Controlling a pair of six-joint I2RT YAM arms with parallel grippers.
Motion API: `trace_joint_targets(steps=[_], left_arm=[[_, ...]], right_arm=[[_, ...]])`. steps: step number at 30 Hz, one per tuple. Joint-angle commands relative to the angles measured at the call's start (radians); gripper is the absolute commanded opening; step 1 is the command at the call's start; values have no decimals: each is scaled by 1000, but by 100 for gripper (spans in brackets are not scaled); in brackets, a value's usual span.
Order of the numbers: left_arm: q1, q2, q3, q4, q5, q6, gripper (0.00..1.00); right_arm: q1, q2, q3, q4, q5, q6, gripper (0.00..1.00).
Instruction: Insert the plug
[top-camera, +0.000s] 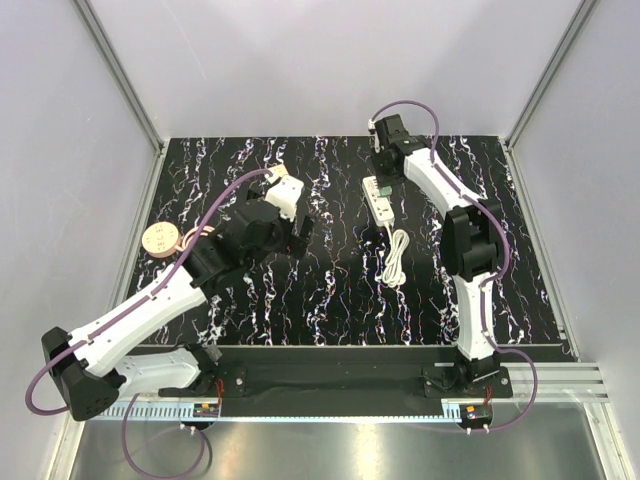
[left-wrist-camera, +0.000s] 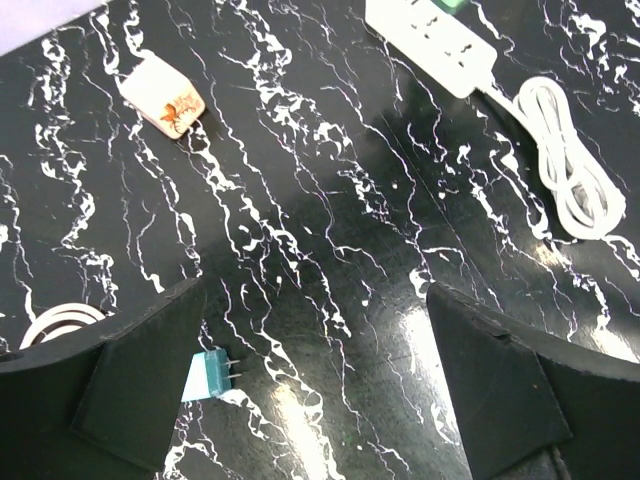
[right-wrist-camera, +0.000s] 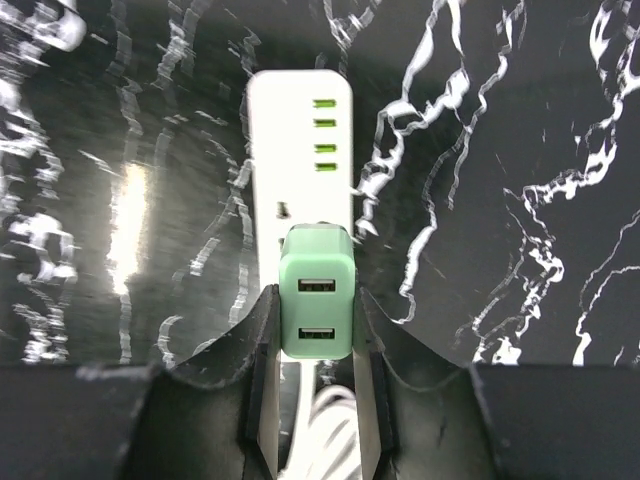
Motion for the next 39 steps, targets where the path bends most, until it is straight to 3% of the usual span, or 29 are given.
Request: trace_joint_targets(steps=[1,12,32,39], left_arm=[[-11,-19,7,61,-55,14,99],[-13,-24,8,60,-64,22,99],[-22,-8,11,54,-60,25,99],[-23,-2,14,54,-60,23,99]], right_arm=[[-26,9,83,-46,-83,-51,0],[-34,68,120,-104,-200,-97,0],[-34,160,183,-101,-214,-111,0],[-34,92,192,-94,-183,-96,0]])
